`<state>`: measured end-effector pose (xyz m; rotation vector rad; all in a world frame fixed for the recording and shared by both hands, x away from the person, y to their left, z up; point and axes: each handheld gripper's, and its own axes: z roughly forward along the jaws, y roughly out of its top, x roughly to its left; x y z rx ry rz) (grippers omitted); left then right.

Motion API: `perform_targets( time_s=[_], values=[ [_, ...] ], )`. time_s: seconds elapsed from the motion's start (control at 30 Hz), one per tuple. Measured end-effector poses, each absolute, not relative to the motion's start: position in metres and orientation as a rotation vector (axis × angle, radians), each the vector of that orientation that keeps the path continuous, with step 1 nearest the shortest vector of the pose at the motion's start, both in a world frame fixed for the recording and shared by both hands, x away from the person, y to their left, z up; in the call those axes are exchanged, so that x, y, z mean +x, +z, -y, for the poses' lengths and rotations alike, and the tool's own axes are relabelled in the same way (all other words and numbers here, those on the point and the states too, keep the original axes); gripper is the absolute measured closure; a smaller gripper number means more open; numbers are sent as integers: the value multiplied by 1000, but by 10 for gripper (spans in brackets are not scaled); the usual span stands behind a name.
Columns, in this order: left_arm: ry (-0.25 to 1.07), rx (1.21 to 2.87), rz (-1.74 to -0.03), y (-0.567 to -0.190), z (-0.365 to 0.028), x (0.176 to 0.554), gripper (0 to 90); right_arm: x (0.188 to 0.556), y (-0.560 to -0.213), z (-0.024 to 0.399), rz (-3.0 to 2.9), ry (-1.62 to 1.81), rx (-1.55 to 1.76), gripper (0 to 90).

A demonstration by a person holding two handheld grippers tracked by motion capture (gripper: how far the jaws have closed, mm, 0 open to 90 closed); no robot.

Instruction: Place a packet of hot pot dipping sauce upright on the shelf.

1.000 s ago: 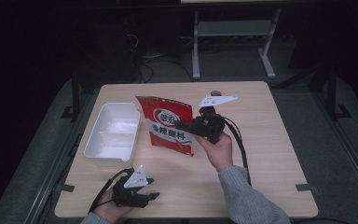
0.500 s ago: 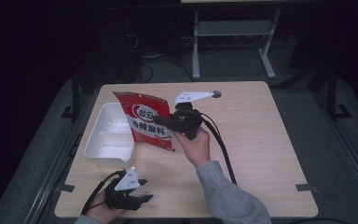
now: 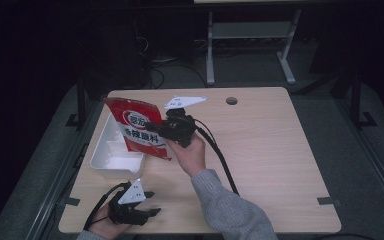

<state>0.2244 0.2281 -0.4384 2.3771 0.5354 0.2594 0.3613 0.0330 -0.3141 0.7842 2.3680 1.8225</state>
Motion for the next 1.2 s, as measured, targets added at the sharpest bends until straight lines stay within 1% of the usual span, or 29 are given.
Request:
perform_targets(
  time_s=[0.17, 0.47, 0.77, 1.2],
  values=[
    [257, 2384, -528, -440, -228, 225, 406, 364, -315, -50, -2379, 1818, 772, 899],
    [249, 2392, -525, -442, -228, 225, 401, 369, -319, -76, -2379, 1818, 767, 899],
    [265, 2384, -539, -441, -233, 227, 392, 376, -332, -96, -2390, 1792, 792, 898],
    [252, 2394, -528, -443, -231, 227, 392, 378, -336, -121, -2398, 1790, 778, 899]
  ],
)
